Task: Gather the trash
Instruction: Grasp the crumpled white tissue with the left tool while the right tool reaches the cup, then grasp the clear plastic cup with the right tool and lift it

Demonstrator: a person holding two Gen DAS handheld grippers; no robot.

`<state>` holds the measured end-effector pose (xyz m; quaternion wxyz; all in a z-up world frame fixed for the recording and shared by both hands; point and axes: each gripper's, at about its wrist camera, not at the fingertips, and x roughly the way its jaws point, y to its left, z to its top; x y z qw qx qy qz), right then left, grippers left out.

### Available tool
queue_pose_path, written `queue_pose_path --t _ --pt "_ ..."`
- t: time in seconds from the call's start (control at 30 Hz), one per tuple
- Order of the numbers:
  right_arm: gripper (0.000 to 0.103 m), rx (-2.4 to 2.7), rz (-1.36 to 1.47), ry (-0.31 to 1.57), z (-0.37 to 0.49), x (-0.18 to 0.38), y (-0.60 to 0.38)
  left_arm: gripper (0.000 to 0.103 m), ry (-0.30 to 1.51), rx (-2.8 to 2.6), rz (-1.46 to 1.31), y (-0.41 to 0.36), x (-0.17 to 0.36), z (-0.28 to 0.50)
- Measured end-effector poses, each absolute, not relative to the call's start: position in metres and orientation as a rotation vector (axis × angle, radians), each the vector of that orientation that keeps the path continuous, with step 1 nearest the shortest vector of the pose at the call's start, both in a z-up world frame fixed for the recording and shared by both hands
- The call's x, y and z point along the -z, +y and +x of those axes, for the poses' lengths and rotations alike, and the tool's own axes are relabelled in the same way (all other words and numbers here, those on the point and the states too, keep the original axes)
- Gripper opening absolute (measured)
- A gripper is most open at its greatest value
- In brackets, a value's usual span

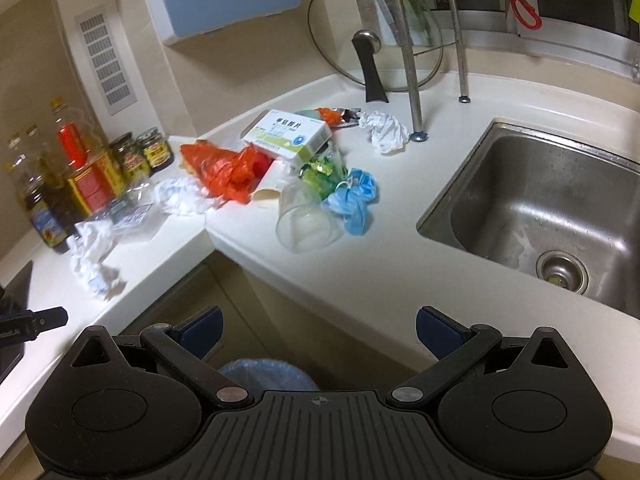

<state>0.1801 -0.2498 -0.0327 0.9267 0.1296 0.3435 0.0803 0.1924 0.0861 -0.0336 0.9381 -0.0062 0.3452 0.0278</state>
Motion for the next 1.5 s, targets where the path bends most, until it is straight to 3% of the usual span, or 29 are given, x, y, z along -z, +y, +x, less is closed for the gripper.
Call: queue_pose_path --t 0.53,0.93,1.07,1.33,1.5 --pt "0.103 -0.084 0.259 0.698 0.225 0.039 -0.234 0.074 0.743 -0.082 -0.080 0.116 0.060 0.280" --pt "0.102 -0.085 0.268 0.652 0.234 0.036 -0.226 0.032 0.791 -0.056 -0.056 0.126 0.074 0.293" --pt "0.091 -0.093 0.250 0.647 0.240 0.037 -0.218 0.026 0.787 -0.037 -0.051 0.133 0.070 0.292" --pt "0.072 -0.107 0.169 0.600 0.260 0.041 -0.210 0.025 0.726 0.028 -0.004 0.138 0.051 0.286" --pt "0.069 -0.139 0.138 0.603 0.281 0.043 -0.208 0.025 0.722 0.048 -0.009 0.137 0.047 0.282"
